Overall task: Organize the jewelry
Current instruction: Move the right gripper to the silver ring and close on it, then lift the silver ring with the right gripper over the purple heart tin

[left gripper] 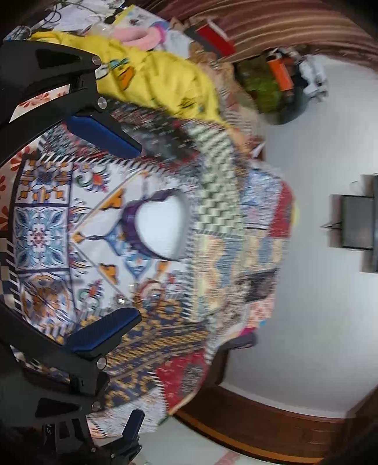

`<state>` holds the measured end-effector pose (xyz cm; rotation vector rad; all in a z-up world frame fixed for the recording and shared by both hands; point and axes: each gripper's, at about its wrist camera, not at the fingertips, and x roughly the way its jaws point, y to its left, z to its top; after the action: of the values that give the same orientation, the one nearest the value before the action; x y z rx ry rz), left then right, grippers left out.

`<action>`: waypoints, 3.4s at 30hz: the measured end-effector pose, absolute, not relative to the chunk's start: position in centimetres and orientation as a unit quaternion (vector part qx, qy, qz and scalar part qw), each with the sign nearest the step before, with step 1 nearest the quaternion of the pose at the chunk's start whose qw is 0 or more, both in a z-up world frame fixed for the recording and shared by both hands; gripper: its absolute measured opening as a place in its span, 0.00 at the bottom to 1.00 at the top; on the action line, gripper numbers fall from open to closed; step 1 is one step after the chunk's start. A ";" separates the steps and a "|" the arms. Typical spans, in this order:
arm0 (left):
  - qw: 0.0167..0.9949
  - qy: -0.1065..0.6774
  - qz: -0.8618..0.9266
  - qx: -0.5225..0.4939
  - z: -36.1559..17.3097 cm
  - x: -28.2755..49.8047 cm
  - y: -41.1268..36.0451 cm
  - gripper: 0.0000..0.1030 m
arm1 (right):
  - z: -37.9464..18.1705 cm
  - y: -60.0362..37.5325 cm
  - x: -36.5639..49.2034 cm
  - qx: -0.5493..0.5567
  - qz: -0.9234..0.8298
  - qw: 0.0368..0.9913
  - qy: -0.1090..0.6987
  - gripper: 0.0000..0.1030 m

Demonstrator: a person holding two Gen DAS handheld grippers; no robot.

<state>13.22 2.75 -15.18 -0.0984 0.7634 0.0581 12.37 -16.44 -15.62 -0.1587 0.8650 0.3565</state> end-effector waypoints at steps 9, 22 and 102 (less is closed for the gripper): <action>0.902 0.429 0.018 -0.051 -19.2 13.6 2.7 1.00 | -18.8 -15.5 13.2 -0.075 0.206 0.854 0.471 0.86; 0.893 0.444 -0.059 -0.045 -19.5 14.6 -0.1 0.87 | -20.6 -16.3 13.2 -0.053 0.219 0.837 0.498 0.39; 0.927 0.362 -0.052 -0.087 -12.7 20.7 6.3 0.28 | -10.9 -8.4 18.9 -0.059 0.310 0.879 0.357 0.19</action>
<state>20.69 6.35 -12.71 -0.1786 0.7416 -0.1073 18.88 -8.40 -10.95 -0.1232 0.7442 0.6471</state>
